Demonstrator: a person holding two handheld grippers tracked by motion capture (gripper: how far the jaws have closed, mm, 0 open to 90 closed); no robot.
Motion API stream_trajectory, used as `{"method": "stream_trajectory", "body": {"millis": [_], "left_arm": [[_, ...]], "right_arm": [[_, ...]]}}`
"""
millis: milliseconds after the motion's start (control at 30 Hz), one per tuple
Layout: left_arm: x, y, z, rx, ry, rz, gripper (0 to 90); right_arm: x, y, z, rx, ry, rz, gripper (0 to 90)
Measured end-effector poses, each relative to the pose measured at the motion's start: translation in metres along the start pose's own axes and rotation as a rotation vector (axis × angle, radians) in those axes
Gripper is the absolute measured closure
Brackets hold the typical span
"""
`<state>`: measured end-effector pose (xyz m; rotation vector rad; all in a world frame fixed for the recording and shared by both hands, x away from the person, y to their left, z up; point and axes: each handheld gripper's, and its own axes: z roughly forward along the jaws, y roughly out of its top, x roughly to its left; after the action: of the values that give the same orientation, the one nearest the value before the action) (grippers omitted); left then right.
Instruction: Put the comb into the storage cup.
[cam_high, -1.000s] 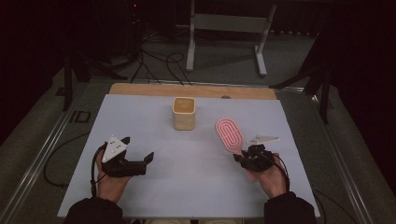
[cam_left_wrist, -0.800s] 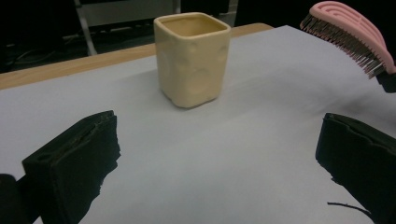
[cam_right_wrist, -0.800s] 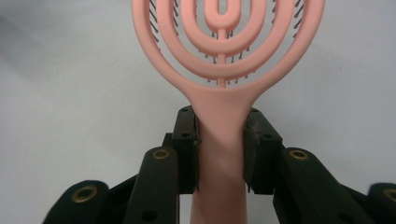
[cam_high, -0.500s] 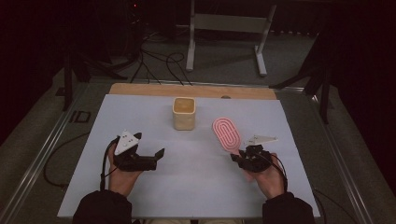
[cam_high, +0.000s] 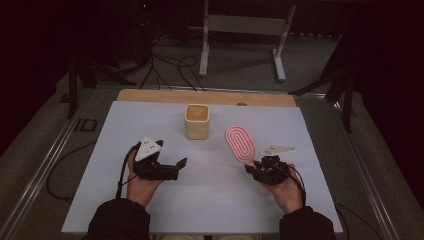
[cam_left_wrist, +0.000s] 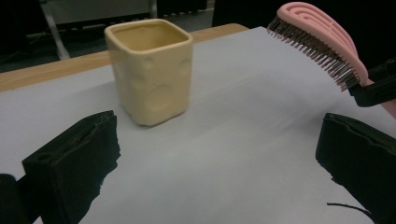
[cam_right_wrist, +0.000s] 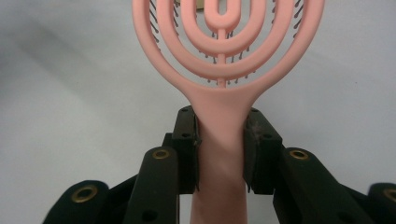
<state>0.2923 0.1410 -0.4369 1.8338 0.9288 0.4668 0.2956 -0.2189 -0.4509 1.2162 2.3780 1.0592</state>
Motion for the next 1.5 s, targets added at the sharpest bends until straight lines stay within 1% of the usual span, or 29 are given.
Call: {"method": "stream_trajectory", "body": {"millis": [267,433,633,1133,1500], "left_arm": [[-0.008,0.006,0.012,0.009,-0.027,0.009,0.2],[-0.010,0.008,0.017,0.013,-0.039,0.006,0.2],[-0.016,0.011,0.025,0.020,-0.062,0.008,0.2],[-0.027,0.016,0.037,0.025,-0.099,0.009,0.2],[-0.035,0.016,0.050,0.046,-0.133,0.008,0.2]], "right_arm": [[0.004,0.001,0.001,-0.005,0.005,-0.006,70.0],[0.006,0.001,0.003,-0.009,0.006,-0.011,69.9],[0.009,0.002,0.004,-0.014,0.010,-0.019,70.0],[0.015,0.003,0.005,-0.029,0.015,-0.031,69.9],[0.018,0.004,0.006,-0.038,0.013,-0.037,70.0]]}}
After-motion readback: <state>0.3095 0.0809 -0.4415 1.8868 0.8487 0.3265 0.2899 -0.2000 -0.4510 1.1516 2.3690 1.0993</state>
